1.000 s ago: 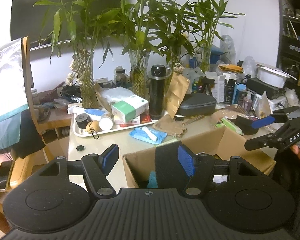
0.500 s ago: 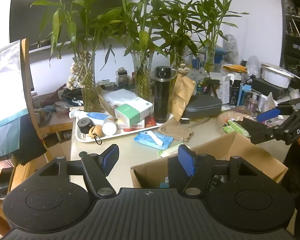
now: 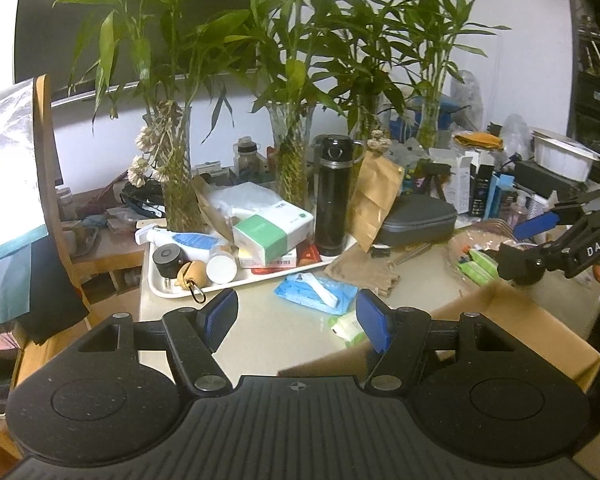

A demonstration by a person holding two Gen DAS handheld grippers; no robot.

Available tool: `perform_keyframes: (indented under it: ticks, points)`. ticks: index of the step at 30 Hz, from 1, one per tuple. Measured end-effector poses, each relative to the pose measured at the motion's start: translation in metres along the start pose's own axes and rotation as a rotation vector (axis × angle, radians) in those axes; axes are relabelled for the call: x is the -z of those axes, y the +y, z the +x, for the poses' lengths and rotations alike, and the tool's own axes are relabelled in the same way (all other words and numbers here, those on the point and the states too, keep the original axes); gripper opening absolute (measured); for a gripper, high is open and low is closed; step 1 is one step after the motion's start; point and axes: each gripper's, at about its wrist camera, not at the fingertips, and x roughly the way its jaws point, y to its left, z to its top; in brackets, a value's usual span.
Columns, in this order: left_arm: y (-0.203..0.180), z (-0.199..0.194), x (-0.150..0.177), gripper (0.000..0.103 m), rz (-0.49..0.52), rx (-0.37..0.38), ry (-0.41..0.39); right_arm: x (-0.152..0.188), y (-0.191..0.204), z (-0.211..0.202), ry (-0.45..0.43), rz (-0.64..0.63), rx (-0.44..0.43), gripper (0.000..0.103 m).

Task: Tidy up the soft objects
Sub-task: 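Move the right tool down to the green-edged wet-wipes pack on the desk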

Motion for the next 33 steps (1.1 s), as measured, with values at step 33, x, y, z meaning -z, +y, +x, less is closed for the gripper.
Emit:
perform_keyframes:
  ticks: [33]
  points:
    - [0.036,0.085,0.008,0.065,-0.048,-0.036,0.034,-0.028,-0.077,0.120,0.088,0.118,-0.032,0.103]
